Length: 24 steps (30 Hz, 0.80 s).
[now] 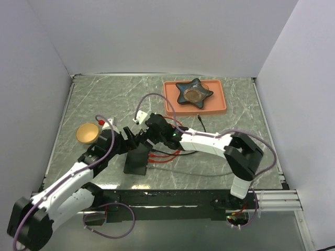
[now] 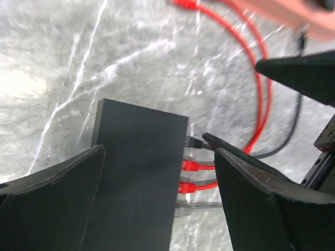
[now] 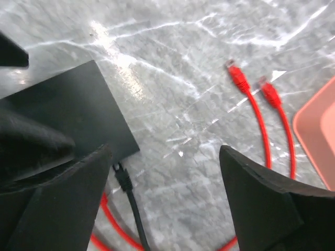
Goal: Insert the plug into the switch port
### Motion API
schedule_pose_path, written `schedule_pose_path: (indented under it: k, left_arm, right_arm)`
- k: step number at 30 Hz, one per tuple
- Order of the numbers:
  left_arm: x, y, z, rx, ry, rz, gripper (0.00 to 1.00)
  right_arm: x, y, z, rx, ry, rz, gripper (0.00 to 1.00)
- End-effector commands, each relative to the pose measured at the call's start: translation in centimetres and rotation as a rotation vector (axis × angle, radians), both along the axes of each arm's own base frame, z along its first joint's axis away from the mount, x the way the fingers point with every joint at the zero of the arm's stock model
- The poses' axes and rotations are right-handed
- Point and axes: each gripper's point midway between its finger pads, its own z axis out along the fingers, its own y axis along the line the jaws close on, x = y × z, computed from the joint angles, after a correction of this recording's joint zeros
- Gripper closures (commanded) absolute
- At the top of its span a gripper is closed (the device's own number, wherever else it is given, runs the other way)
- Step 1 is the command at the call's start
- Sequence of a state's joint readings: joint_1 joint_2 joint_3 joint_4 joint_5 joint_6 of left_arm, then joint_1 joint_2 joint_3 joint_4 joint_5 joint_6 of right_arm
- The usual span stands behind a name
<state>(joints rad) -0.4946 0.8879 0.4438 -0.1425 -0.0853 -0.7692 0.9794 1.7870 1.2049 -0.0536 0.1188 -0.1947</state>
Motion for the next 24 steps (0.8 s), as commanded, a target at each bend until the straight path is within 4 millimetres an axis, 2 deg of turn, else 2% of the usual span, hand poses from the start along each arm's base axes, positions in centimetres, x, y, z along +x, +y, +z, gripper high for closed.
schedule_pose_path:
  k: [1, 2, 4, 5, 6, 8, 11, 17, 21, 24]
  left_arm:
    - [0.2, 1.1, 4.5, -0.055, -0.108, 0.076, 0.07]
    - [-0.2, 1.5, 5.7, -0.075, -0.148, 0.084, 0.06]
    - [-0.6, 2.1, 7.1, -0.095, -0.189, 0.106, 0.01]
    - [-1.1, 2.6, 8.3, -0.118, -0.227, 0.120, 0.01]
    - [-1.3, 2.9, 8.9, -0.129, -0.245, 0.130, 0.04]
    - [-1.9, 3.7, 10.4, -0.175, -0.296, 0.168, 0.04]
    - [-2.4, 4.7, 11.7, -0.240, -0.347, 0.224, 0.04]
    - [-3.2, 5.5, 13.1, -0.303, -0.404, 0.258, 0.04]
    - [-3.0, 6.2, 13.0, -0.291, -0.386, 0.300, 0.04]
    - [-2.7, 5.9, 13.0, -0.270, -0.366, 0.296, 0.04]
  right_arm:
    - [-0.9, -0.6, 6.2, 0.156, -0.052, -0.039, 0.02]
    - [-1.4, -1.0, 7.7, 0.188, -0.061, -0.038, 0.01]
    - [-2.3, -1.6, 8.7, 0.217, -0.036, -0.039, 0.01]
    - [-2.8, -2.1, 10.0, 0.246, -0.042, -0.039, 0.01]
    - [-3.1, -2.5, 10.5, 0.266, -0.030, -0.049, 0.01]
    - [-4.3, -3.7, 12.0, 0.306, -0.025, -0.054, 0.01]
    - [-5.6, -5.6, 13.4, 0.382, -0.008, -0.084, 0.01]
    - [-8.2, -8.7, 15.6, 0.510, 0.029, -0.111, 0.01]
    - [-8.6, -10.3, 16.1, 0.527, 0.016, -0.136, 0.01]
    - [-8.5, -10.9, 16.2, 0.528, 0.001, -0.151, 0.01]
